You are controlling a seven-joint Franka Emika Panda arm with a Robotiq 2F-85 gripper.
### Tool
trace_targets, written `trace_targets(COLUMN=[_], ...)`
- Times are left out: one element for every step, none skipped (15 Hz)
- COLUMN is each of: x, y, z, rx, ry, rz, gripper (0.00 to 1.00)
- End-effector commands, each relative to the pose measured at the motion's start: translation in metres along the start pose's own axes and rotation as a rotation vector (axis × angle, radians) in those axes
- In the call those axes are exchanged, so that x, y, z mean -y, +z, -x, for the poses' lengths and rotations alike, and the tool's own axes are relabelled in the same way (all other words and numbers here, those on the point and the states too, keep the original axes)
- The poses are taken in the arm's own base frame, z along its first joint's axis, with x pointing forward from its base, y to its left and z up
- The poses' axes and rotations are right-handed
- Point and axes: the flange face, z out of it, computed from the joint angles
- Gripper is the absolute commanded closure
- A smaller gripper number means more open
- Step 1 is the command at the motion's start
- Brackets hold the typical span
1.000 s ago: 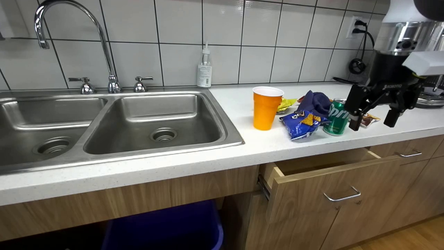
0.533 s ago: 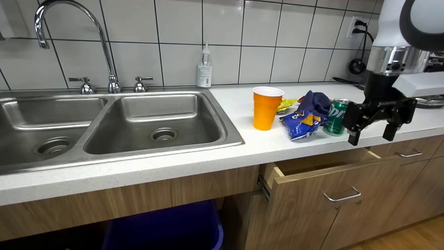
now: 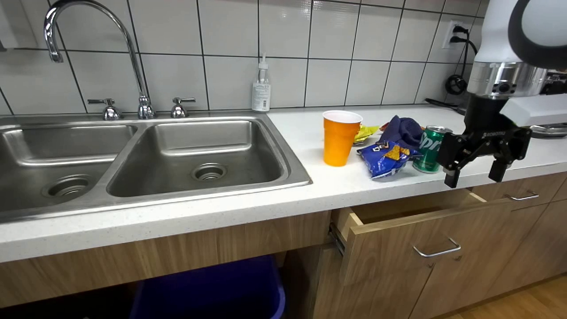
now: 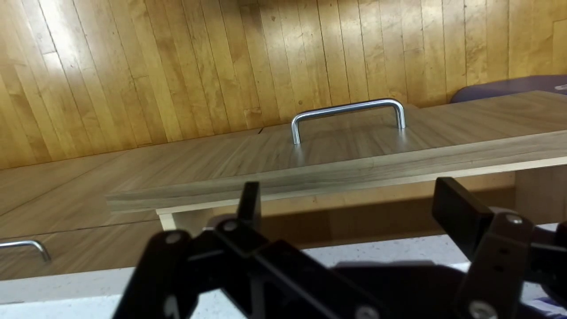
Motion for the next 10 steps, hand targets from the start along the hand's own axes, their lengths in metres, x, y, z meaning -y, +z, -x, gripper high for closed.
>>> trace_targets(x=[0.000,0.000,0.000,0.000,0.000,0.000,0.001,0.001,0.002,0.002], y=[0.000,0.000,0.000,0.003,0.006,0.008,0.011,0.013,0.017,0.020], z=[0.000,0.000,0.000,-0.001,-0.001,-0.001,-0.002,-0.003,-0.005,-0.007], rx=[0.001,0.001,0.001,-0.004,-0.001,-0.003,-0.010,-0.020,-0.027,-0.031], ry=[0.000,0.000,0.000,-0.012,-0.015,-0.024,-0.033,-0.043,-0.055,-0.063], rz=[0.000,0.000,0.000,0.003,0.008,0.006,0.011,0.013,0.015,0.016], gripper=[0.00,0.00,0.00,0.00,0.00,0.00,0.00,0.00,0.00,0.00])
